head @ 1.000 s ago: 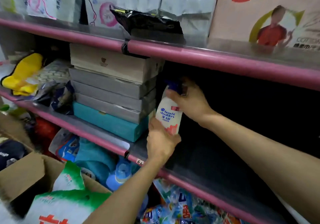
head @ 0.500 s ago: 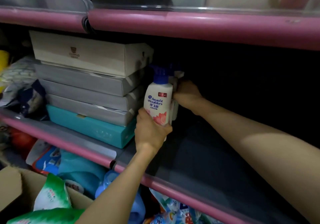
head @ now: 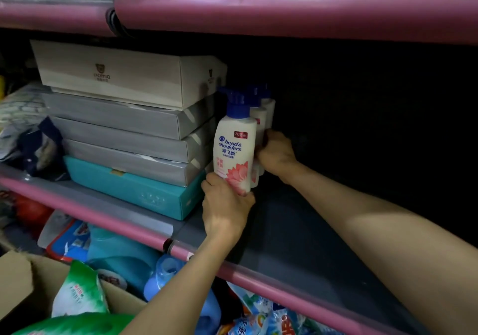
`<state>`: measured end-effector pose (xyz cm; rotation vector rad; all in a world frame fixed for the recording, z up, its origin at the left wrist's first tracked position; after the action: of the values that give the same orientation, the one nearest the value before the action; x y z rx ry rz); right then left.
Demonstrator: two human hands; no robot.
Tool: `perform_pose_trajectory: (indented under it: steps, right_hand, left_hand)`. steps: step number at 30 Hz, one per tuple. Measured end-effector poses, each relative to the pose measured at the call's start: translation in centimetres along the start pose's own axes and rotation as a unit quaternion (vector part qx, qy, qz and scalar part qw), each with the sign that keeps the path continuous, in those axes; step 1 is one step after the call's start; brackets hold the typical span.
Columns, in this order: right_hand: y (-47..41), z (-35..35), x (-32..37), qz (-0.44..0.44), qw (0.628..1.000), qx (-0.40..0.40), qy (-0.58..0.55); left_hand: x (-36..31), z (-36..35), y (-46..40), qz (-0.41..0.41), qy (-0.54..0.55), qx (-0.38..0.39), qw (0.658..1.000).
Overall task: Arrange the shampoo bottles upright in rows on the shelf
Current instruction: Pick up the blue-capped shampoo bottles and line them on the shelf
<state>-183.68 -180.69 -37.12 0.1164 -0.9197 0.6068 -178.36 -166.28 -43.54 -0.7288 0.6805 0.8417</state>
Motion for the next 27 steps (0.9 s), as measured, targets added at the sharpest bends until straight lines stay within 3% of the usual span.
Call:
perform_pose_trajectory:
  steps: [8, 11, 13, 15, 20, 27]
  right_hand:
    - [1.0, 0.5, -0.1, -0.037, 0.999, 0.007, 0.021]
    - [3.5, 0.6, -1.1, -0.083, 0.989, 0.050, 0.114]
    - [5.3, 0.0, -1.2, -0.049, 0.986, 0.102, 0.119]
    - [7.0, -0.4, -0.3, -0.002, 0.992, 0.118, 0.054]
    - [7.1, -0.9, 1.0, 0.012, 0.999, 0.015, -0.039]
    - [6.3, -1.3, 0.4, 0.014, 0.999, -0.013, -0.049]
  left_hand:
    - [0.4, 0.0, -0.5, -0.004, -0.007, 0.004, 1.000]
    - [0.5, 0.0, -0.6, -0.004, -0.006, 0.006, 1.000]
    - [0.5, -0.1, -0.7, -0.004, 0.001, 0.009, 1.000]
    - [0.5, -0.2, -0.8, -0.006, 0.010, 0.014, 1.000]
    - [0.3, 0.0, -0.9, -0.017, 0.027, 0.023, 0.999]
    - [0.2, -0.1, -0.9, -0.017, 0.021, 0.021, 0.999]
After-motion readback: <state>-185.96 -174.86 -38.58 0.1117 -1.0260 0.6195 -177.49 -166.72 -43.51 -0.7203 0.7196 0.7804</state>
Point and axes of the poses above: each hand's wrist, its own y-axis away from the middle knuckle, its own z-axis out of the back of the hand, x = y × z, the point moved 8 cm from there along -y, towards the middle knuckle, and after that the axes turned 5 degrees about -z, right-handed, at the moved point
